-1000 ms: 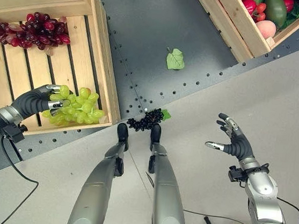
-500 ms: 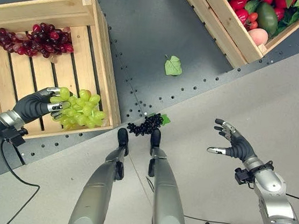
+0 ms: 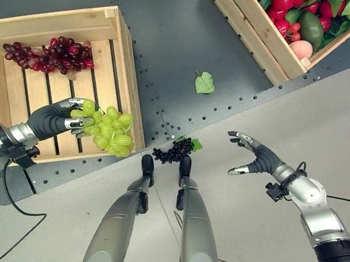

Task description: Pick up the fruits from the basket on one side to the basket on the other side

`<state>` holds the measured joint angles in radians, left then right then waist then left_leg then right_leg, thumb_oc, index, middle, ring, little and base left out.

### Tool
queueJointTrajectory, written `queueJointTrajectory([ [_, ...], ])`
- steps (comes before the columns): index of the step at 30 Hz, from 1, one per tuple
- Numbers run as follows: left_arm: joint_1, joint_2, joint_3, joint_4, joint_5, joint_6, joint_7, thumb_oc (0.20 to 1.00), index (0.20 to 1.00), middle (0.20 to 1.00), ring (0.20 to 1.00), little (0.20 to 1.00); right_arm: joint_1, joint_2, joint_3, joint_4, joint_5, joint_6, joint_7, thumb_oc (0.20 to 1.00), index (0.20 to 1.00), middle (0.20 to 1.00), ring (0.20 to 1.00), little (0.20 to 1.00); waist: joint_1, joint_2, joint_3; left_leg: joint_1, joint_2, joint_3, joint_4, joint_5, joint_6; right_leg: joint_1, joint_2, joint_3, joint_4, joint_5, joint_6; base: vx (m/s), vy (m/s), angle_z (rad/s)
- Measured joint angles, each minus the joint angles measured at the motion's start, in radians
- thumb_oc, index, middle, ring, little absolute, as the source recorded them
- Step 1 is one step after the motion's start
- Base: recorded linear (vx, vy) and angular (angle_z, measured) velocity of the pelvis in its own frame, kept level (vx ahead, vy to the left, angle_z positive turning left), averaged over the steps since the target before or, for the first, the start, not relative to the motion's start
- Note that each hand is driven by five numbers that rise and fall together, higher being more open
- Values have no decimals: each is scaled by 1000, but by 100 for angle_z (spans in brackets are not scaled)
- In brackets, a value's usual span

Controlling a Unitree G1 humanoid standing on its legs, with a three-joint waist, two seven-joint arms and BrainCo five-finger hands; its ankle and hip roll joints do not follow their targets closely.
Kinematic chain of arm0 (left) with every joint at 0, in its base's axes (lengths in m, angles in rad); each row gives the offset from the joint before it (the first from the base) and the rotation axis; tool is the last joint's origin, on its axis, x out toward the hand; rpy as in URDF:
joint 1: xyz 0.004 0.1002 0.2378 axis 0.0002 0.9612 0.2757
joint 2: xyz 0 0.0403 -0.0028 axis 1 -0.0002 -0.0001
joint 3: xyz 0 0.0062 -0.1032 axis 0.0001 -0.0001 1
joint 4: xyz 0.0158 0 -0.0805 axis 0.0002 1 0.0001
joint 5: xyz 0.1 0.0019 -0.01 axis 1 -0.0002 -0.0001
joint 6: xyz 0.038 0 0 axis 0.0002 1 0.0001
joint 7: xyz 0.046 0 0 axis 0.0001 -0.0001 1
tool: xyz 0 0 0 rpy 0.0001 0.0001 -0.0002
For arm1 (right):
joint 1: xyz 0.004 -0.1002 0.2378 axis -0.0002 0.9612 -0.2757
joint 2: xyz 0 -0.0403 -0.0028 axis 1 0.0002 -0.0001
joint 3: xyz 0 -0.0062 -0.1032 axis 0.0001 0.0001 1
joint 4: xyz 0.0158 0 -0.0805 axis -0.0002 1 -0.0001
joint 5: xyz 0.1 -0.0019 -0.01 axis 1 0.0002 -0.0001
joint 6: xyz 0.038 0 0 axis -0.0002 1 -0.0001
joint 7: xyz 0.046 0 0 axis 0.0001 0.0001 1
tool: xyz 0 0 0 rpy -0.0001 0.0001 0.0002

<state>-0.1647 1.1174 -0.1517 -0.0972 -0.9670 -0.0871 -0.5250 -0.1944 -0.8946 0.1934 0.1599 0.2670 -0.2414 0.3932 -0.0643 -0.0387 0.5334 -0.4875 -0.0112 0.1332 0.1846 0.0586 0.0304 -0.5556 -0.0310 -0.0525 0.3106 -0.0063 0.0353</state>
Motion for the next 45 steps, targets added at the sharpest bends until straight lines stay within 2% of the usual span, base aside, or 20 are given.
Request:
queueJointTrajectory([
  [8, -23, -3, -6, -10, -10, -8, -7, 200, 200, 200, 200, 200, -10, 17, 28, 1, 0, 0, 9, 1000, 1000, 1000, 1000, 1000, -1, 11, 0, 50, 2, 1, -22, 0, -5, 41, 3, 2, -8, -3, -1, 0, 0, 0],
  [14, -78, -3, -66, -14, -11, -8, -21, 200, 200, 200, 200, 200, -47, 45, 61, 20, 2, 0, 9, 1000, 1000, 1000, 1000, 1000, 1, 20, -1, 93, 4, 1, -38, 1, -8, 82, 8, 3, -22, -3, -2, 30, 1, -2],
  [21, -166, -1, -156, -21, -11, -7, -52, 200, 200, 200, 200, 200, -140, 49, 166, 21, 9, 3, 16, 1000, 1000, 1000, 1000, 1000, -1, 68, -21, 163, 4, 2, -70, 2, -11, 144, 10, 3, -35, -11, 0, 17, -5, 0],
  [27, -230, -3, -223, -28, -36, -7, -68, 200, 200, 200, 200, 200, -214, 50, 223, 9, 92, 10, 38, 1000, 1000, 1000, 1000, 1000, -1, 104, -42, 168, 4, 2, -70, 2, -11, 148, 11, 3, -34, -12, 0, 0, 0, 0],
  [37, -261, -26, -263, -36, -38, -7, -64, 200, 200, 200, 200, 200, -225, 73, 230, -13, 178, 28, 47, 1000, 1000, 1000, 1000, 1000, -3, 106, -54, 174, 4, 2, -71, 2, -13, 150, 12, 6, -27, -15, -5, 7, -4, 0],
  [45, -277, -91, -290, -27, -38, -12, -54, 200, 200, 200, 200, 200, -225, 105, 234, -21, 178, 30, 35, 1000, 1000, 1000, 1000, 1000, -3, 105, -124, 174, 5, 1, -74, 2, -14, 150, 13, 5, -29, -20, -5, 0, 0, 0],
])
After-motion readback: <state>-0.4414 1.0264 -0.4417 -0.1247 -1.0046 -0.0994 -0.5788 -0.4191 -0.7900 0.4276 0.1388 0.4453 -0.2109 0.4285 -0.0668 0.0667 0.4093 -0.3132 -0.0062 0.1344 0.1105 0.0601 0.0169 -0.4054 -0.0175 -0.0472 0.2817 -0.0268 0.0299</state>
